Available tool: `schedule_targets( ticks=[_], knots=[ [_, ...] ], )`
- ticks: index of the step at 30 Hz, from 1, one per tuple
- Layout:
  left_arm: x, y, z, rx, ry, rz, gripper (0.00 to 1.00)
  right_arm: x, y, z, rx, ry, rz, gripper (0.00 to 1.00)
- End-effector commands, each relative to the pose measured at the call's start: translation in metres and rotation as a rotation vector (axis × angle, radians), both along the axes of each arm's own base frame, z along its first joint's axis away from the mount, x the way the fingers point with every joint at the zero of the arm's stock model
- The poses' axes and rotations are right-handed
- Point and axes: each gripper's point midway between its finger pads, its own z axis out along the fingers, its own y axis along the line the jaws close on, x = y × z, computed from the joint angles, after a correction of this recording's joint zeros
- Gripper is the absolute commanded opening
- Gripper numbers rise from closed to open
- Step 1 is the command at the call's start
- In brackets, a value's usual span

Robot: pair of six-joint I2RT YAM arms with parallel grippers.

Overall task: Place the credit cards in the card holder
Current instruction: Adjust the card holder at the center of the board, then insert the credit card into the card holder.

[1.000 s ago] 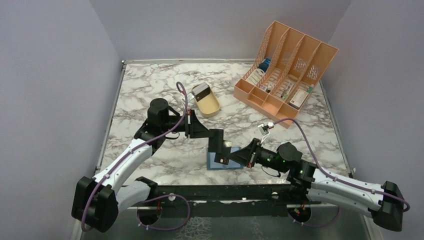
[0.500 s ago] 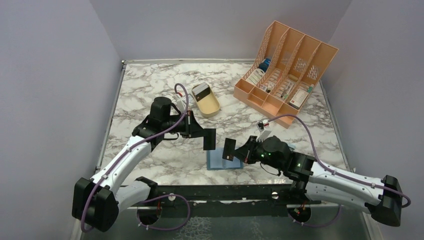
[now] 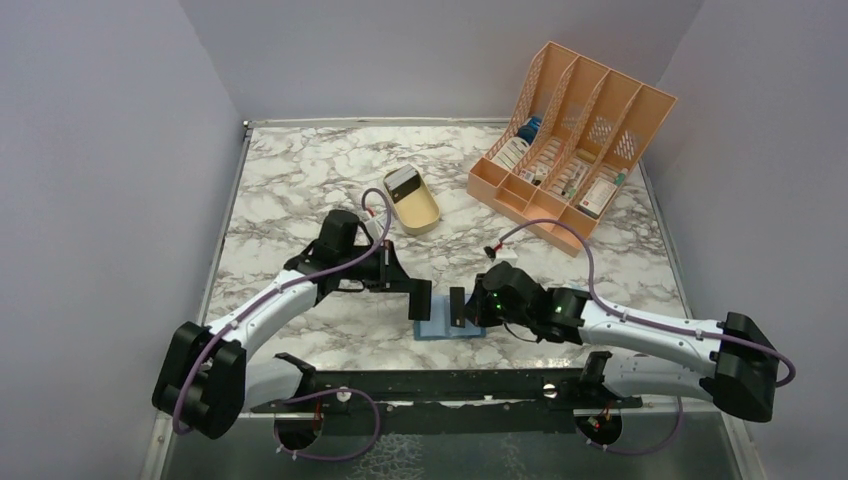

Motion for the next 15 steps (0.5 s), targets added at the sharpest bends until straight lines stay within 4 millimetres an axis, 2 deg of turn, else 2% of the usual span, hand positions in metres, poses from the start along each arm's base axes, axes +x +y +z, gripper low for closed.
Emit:
schedule_targets(
  ticks=[1, 9, 15],
  knots=[
    [0.001, -0.019, -0.006, -0.014, 0.002, 0.009, 0.0, 0.019, -0.013, 0.007, -0.08, -0.054, -0.048, 0.01],
    [0.001, -0.045, -0.024, -0.033, 0.08, 0.043, 0.0, 0.037, -0.032, 0.003, -0.145, -0.077, -0.079, 0.01],
    [0.003, -0.052, -0.046, -0.012, 0.12, 0.049, 0.0, 0.036, -0.034, -0.008, -0.142, -0.056, -0.065, 0.01]
  ],
)
